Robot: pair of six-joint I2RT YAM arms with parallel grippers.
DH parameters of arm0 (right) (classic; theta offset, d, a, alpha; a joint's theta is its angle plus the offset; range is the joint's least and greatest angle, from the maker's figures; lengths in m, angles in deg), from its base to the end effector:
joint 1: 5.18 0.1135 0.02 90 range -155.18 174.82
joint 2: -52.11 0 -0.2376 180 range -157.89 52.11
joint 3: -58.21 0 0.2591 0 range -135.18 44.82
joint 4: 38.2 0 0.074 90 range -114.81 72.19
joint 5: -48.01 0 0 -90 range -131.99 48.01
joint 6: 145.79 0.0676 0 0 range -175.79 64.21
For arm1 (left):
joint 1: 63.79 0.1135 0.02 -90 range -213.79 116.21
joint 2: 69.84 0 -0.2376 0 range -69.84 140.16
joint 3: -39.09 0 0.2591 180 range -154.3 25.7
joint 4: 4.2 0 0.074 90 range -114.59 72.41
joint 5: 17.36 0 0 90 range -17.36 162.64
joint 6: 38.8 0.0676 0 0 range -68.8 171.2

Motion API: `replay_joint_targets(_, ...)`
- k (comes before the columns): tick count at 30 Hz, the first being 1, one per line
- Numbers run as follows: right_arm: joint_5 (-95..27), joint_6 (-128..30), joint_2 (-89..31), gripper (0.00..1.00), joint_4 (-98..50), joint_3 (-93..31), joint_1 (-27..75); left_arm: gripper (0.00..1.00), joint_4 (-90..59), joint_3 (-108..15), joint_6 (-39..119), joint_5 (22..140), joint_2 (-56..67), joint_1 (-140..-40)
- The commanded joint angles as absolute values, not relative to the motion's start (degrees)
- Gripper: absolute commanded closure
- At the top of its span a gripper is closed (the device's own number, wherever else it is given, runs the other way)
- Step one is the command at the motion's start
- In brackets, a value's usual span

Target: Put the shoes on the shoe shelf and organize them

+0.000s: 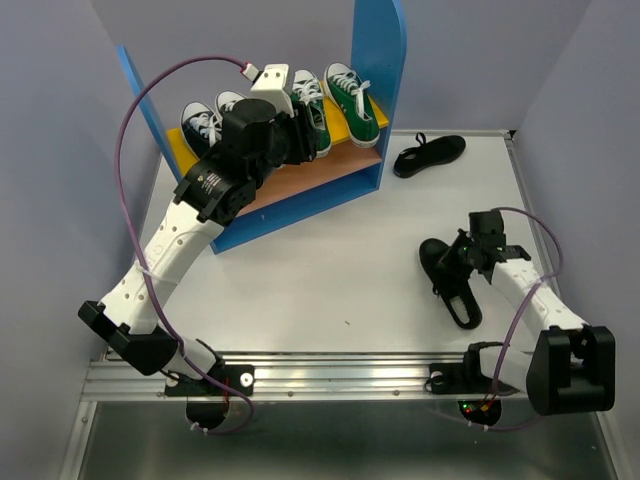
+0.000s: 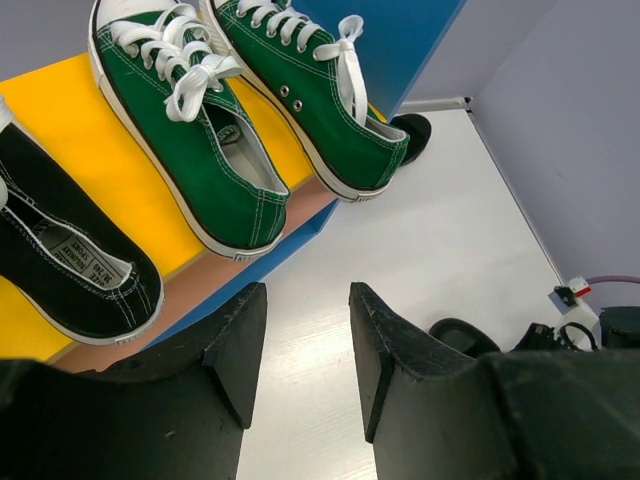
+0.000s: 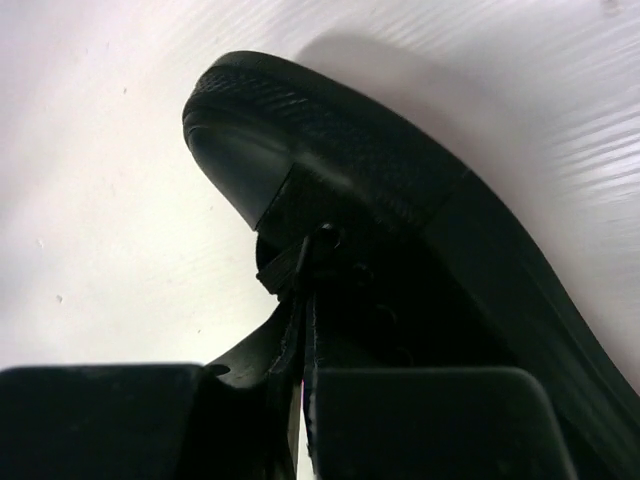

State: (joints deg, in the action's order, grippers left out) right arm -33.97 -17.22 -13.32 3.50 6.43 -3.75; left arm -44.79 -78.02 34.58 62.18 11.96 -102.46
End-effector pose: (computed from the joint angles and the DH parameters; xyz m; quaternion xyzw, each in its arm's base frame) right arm 0.2528 0.0157 0.1525 0.2835 0.9093 0.1643 0.2563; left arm 0.2711 -0.2013 0.4855 0.0804 0.7340 -0.2517 0.6256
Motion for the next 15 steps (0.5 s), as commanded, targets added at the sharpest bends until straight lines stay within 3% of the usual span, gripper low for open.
replay_joint_targets(1, -29.8, -13.5, -16.1, 0.95, -2.4, 4.8, 1.7, 0.5, -42.2, -77.8, 34.2, 62.9, 11.9, -102.6)
replay_joint_targets(4, -32.3, -15.1, -17.5, 0.74, -0.8, 2.3, 1.7, 0.5, -42.5, -77.9, 34.2, 62.8, 11.9, -102.6)
replay_joint_targets(5, -35.4, -16.8, -17.7, 0.4, 0.1, 0.9, 1.7, 0.5, -42.6, -77.8, 34.2, 62.7, 11.9, -102.6)
replay_joint_targets(8, -40.8, -21.1, -17.8, 0.02, 4.8, -1.7, 1.7, 0.5, -42.6, -77.7, 34.2, 62.9, 12.1, -102.6)
replay_joint_targets(15, -50.7, -26.3, -17.8, 0.0, 13.2, -6.6, 1.7, 0.5, -42.5, -78.1, 34.2, 63.8, 12.9, -102.6)
